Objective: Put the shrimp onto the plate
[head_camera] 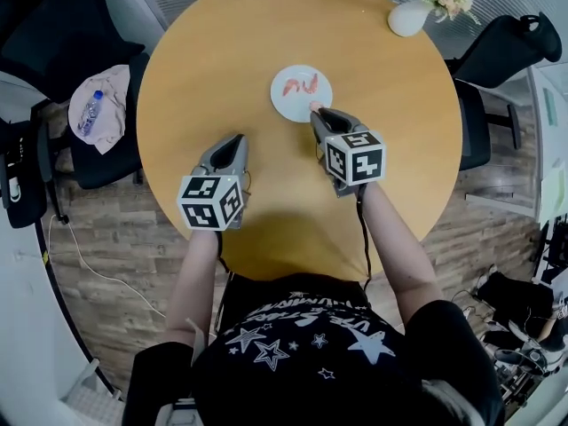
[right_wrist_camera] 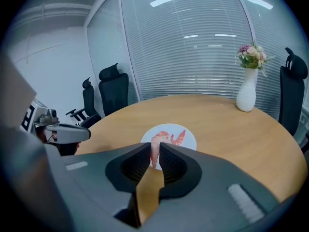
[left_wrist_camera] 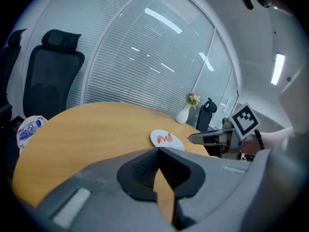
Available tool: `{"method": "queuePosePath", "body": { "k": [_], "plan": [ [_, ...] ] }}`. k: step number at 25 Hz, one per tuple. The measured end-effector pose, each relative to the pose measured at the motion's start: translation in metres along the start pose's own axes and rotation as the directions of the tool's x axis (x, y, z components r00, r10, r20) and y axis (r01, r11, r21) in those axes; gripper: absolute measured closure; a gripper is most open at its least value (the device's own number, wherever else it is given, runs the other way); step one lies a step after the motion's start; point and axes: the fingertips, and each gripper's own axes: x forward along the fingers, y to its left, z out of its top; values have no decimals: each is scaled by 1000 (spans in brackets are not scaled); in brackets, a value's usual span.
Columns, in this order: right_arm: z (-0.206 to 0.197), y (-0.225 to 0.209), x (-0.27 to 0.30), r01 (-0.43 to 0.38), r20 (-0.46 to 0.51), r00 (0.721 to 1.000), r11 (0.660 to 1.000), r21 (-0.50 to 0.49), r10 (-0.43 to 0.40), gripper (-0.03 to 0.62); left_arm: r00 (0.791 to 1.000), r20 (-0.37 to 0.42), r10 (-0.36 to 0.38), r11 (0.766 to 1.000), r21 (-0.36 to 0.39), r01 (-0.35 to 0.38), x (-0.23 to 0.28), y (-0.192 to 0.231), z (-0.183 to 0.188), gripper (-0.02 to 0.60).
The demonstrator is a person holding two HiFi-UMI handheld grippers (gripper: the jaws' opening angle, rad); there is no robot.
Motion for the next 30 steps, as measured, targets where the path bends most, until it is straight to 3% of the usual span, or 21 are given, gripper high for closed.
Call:
{"method": "queuePosePath", "body": {
  "k": [14,30],
  "plan": [
    [-18,-11,49,5,-89,996,1000,-23,-7,536,998,-64,1,999,-52,-5,22,17,-26,580],
    [-29,-12,71,6,-132,991,999,-50,-13,534,994,-105,-4,999,-35,1,21,19,-37,580]
  ]
}}
